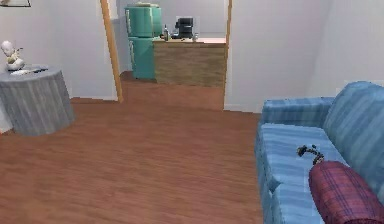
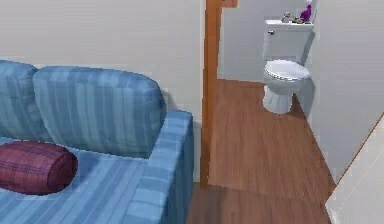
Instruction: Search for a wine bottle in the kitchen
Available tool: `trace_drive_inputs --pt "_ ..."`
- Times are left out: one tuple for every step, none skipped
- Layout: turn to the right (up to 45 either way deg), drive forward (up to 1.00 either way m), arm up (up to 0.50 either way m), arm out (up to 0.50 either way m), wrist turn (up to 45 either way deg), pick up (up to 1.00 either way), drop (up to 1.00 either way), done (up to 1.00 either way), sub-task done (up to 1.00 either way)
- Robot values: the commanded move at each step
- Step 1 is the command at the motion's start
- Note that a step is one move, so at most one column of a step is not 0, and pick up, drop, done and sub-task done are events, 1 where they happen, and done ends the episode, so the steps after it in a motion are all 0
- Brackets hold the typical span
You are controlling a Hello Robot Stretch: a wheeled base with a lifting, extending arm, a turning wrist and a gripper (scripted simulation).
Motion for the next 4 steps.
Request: trace_drive_inputs --pt "0.0 1.0 0.0 0.0 0.0 0.0 0.0 0.0 0.0" --pt "0.0 1.0 0.0 0.0 0.0 0.0 0.0 0.0 0.0" --pt "3.0 0.0 0.0 0.0 0.0 0.0 0.0 0.0 0.0" --pt "-12.0 0.0 0.0 0.0 0.0 0.0 0.0 0.0 0.0"
